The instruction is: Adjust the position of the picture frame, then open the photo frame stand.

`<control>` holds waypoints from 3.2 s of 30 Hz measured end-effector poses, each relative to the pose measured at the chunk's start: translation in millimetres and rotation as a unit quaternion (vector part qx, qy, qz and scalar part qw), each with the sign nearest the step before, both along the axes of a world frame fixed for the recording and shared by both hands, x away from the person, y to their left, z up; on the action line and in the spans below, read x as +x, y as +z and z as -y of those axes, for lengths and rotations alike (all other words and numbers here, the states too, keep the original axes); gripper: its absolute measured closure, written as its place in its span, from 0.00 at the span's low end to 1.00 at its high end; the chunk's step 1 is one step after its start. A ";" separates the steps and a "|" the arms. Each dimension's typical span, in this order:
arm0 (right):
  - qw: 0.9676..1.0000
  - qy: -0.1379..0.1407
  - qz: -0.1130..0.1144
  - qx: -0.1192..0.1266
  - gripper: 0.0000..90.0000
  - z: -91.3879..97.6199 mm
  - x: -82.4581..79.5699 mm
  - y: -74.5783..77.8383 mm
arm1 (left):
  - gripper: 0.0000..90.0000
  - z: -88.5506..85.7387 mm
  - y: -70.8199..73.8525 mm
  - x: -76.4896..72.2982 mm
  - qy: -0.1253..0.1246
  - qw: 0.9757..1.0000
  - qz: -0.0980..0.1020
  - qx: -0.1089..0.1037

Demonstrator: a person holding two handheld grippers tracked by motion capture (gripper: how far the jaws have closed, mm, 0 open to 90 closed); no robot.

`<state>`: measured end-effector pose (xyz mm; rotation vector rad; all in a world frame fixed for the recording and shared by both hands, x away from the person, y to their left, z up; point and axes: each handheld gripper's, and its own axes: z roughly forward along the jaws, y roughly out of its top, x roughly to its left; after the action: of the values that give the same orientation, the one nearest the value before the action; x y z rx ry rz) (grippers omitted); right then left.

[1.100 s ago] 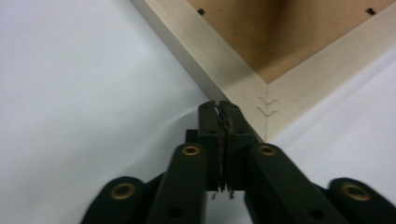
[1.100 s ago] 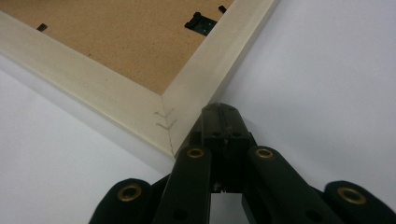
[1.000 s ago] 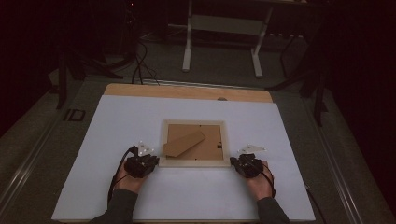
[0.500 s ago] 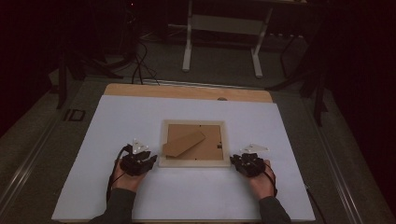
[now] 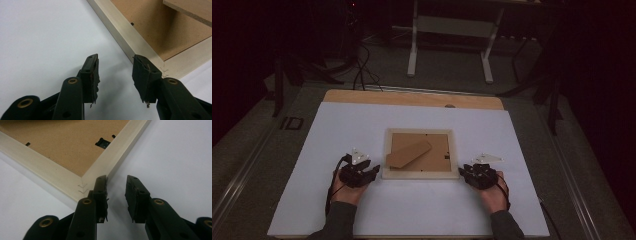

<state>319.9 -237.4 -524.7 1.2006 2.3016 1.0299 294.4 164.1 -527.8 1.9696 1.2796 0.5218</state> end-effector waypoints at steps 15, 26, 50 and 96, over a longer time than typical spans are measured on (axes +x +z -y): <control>1.000 -0.003 0.003 0.000 0.72 2.6 -1.5 0.8 | 0.60 -2.0 4.3 -1.2 0.015 1.000 0.011 -0.009; 1.000 -0.009 0.002 0.002 0.71 6.0 -2.8 -0.1 | 0.60 -4.0 15.9 -5.3 0.009 0.999 0.032 -0.018; 1.000 0.000 -0.009 0.003 0.67 5.2 -4.0 -1.8 | 0.57 -5.3 42.1 -13.5 -0.029 0.998 0.041 -0.046; 0.999 -0.039 -0.010 0.026 0.57 26.0 -6.3 4.2 | 0.53 53.6 54.3 74.6 -0.171 0.984 -0.053 -0.007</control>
<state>313.5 -263.4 -520.5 1.3157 2.2380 1.0593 369.0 110.5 -473.5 2.1698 0.9712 0.2421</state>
